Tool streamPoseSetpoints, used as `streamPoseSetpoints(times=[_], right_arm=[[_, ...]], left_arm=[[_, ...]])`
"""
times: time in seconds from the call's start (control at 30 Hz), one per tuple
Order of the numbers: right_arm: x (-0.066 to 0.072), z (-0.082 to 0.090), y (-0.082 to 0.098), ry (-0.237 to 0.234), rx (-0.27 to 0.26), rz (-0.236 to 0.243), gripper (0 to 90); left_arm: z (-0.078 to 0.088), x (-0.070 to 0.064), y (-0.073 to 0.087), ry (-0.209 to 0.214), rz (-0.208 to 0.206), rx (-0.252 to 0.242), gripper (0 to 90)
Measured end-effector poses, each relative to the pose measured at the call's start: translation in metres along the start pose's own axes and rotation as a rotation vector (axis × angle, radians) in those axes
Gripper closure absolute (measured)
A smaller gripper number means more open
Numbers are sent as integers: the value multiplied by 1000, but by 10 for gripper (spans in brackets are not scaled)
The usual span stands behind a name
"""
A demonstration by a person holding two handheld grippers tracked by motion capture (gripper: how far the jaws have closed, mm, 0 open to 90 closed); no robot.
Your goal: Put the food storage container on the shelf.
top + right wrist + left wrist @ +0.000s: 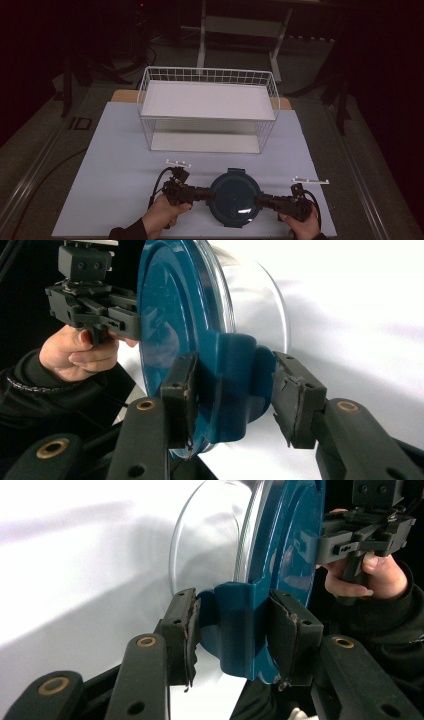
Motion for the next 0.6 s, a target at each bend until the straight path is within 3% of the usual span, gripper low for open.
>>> streamPoseSetpoints(times=[0.37, 0.6], right_arm=[[20, -2, -24, 13, -49, 109, 554], [27, -12, -42, 0, -61, 143, 554]], left_arm=[[22, -4, -14, -23, -65, -53, 568], [38, 1, -25, -53, -86, -92, 569]])
Point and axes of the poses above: each handheld gripper's, and its own axes: z roughly backward along the jaws, y roughly out of its underside, x roughly to its left, the point moved 6 cm from there along -z, roughly forward along the jaws, and after that the axes turned 2 degrees about x, right-handed, at the moved point
